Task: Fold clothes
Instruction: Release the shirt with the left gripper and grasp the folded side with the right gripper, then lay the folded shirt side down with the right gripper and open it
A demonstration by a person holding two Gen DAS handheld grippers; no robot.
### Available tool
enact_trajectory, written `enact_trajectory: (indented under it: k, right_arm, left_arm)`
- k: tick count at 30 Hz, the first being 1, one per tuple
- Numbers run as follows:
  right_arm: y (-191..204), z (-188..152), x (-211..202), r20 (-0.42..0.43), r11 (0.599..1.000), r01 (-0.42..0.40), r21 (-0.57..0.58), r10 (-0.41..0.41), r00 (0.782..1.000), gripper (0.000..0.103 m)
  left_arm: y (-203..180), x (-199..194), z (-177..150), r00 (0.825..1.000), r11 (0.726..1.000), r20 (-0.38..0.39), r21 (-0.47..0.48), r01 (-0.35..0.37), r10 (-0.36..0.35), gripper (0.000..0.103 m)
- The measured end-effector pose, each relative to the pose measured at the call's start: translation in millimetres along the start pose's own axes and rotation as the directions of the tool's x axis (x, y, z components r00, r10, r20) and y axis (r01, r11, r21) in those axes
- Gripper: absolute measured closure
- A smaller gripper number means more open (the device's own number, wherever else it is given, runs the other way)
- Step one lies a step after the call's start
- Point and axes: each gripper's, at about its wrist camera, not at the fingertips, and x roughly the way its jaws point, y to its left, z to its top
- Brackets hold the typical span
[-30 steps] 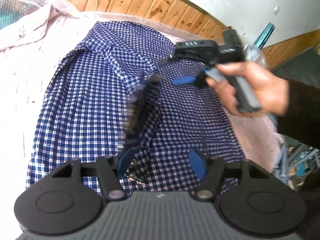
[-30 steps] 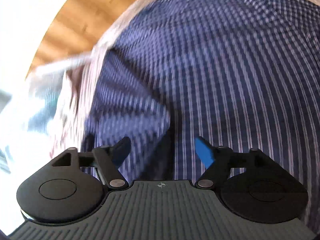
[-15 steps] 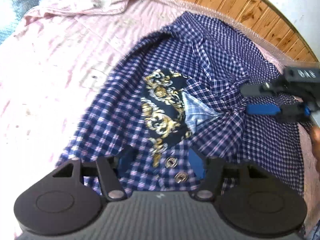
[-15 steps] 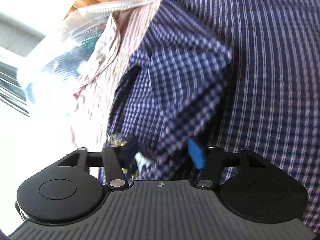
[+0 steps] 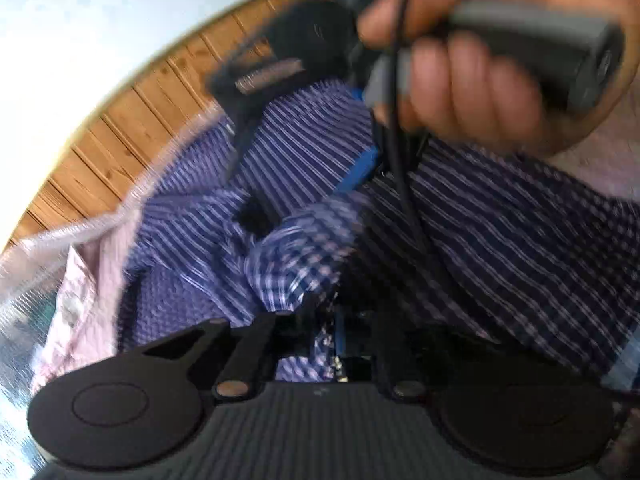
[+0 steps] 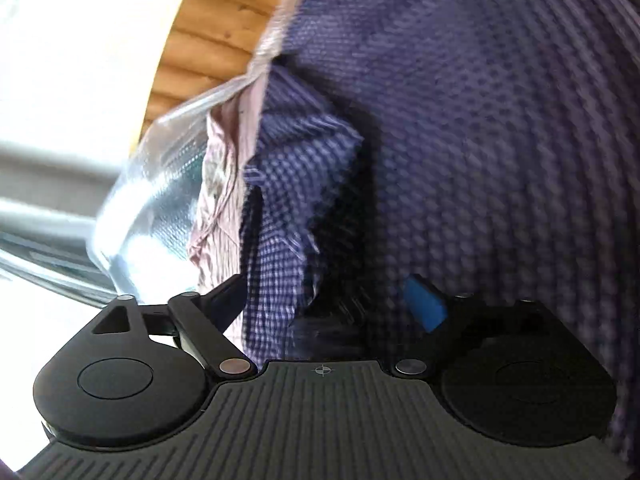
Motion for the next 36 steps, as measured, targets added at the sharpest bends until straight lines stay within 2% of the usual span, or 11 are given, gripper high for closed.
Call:
enact_trajectory:
  k: [7, 10, 13, 15, 17, 19, 21, 22, 24, 30, 36]
  right_arm:
    - [-8.6, -30.2, 15.2, -0.123, 0.998, 0.014, -0.056, -0.020, 0.992, 0.014]
    - [-6.6, -41.6, 29.2, -0.196, 0.982, 0.074, -0.172, -0.108, 0.975, 0.075]
    - [-12.0, -46.5, 39.1, -0.226, 0.978, 0.075, -0.193, -0.118, 0.967, 0.092]
    - [-6.3, -45.9, 36.3, -0.214, 0.976, 0.059, -0.211, -0.105, 0.971, 0.093]
    - [3.0, -43.8, 34.2, -0.198, 0.971, 0.041, -0.236, -0.089, 0.976, 0.092]
    - [12.6, -43.3, 38.1, -0.183, 0.959, 0.058, -0.276, -0.112, 0.977, 0.057]
    - [18.3, -48.2, 52.9, -0.203, 0.942, 0.085, -0.324, -0.157, 0.967, 0.041]
    - [20.7, -51.6, 61.2, -0.219, 0.932, 0.092, -0.351, -0.177, 0.959, 0.051]
    - [25.6, -57.3, 74.3, -0.256, 0.909, 0.091, -0.408, -0.209, 0.944, 0.098]
    - [58.8, -3.1, 15.2, -0.076, 0.876, 0.110, -0.470, -0.165, 0.983, 0.098]
    - [11.0, 91.0, -8.4, 0.106, 0.894, 0.319, -0.315, -0.301, 0.948, 0.098]
  left_arm:
    - [5.7, -7.9, -16.5, 0.999, 0.998, -0.035, -0.065, 0.005, -0.007, 0.078]
    - [46.2, -26.8, -51.7, 0.994, 0.969, -0.109, -0.242, -0.045, 0.019, 0.058]
    - [96.1, -39.1, -100.6, 0.965, 0.888, -0.247, -0.419, -0.189, 0.089, 0.055]
    - [134.5, -39.2, -146.5, 0.919, 0.783, -0.370, -0.529, -0.327, 0.134, 0.056]
    - [156.0, -33.4, -178.3, 0.903, 0.704, -0.418, -0.612, -0.361, 0.100, 0.057]
    - [163.6, -31.9, -193.6, 0.911, 0.669, -0.405, -0.655, -0.351, 0.081, 0.054]
    - [165.1, -29.6, -190.3, 0.923, 0.674, -0.374, -0.658, -0.335, 0.094, 0.062]
    - [164.5, -29.5, -188.0, 0.928, 0.681, -0.360, -0.654, -0.327, 0.100, 0.101]
    - [156.3, -35.2, -179.8, 0.933, 0.722, -0.337, -0.615, -0.317, 0.123, 0.102]
    - [94.8, -74.1, -144.0, 0.920, 0.902, -0.202, -0.211, -0.377, 0.337, 0.102]
    - [34.7, -63.2, -153.7, 0.929, 0.933, -0.141, 0.167, -0.319, 0.342, 0.101]
